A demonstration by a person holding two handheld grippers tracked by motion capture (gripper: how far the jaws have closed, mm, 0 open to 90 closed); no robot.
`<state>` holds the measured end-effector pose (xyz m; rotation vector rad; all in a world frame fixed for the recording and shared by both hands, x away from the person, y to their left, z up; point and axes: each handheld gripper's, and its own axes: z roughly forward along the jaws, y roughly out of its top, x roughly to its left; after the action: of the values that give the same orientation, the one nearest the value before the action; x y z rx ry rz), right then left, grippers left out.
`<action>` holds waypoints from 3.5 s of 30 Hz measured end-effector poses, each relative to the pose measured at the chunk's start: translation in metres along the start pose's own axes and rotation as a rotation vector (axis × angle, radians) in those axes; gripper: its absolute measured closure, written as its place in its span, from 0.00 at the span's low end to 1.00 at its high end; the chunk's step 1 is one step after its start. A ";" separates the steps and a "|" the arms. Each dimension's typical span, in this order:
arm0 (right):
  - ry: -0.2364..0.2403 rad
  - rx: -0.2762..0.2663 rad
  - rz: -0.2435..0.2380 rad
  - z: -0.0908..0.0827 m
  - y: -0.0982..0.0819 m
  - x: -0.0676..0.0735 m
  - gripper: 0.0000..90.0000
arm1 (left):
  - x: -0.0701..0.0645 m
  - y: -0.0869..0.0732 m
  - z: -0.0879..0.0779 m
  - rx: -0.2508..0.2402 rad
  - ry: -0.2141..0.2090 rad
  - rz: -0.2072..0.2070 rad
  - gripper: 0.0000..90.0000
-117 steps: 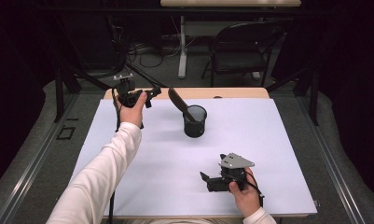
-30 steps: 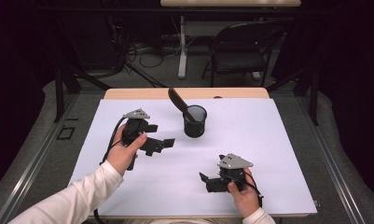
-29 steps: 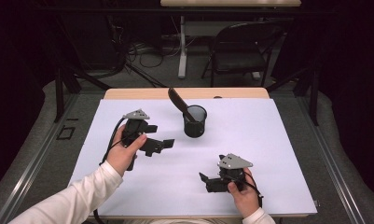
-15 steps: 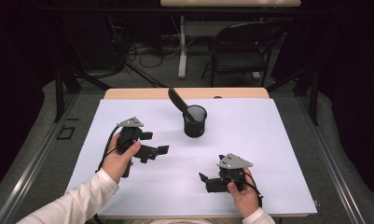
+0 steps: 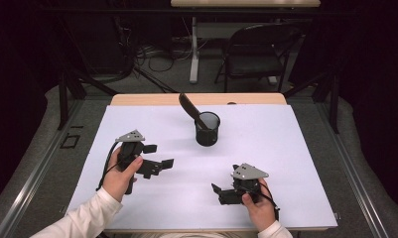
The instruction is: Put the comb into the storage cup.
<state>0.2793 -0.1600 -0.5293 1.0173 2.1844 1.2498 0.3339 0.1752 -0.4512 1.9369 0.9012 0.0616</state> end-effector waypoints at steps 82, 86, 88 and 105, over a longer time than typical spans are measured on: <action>-0.004 0.003 0.003 0.001 -0.001 -0.004 0.05 | 0.034 -0.054 -0.019 -0.116 0.059 -0.023 0.13; -0.007 0.003 0.004 0.001 -0.001 -0.005 0.05 | 0.038 -0.057 -0.019 -0.135 0.071 -0.023 0.13; -0.008 0.002 0.007 0.001 -0.001 -0.006 0.05 | 0.039 -0.058 -0.019 -0.143 0.075 -0.022 0.13; -0.036 0.001 0.023 0.000 -0.003 -0.016 0.05 | 0.054 -0.070 -0.015 -0.178 0.112 -0.017 0.13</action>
<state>0.2884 -0.1727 -0.5316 1.0603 2.1522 1.2311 0.3271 0.2380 -0.5150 1.7741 0.9533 0.2349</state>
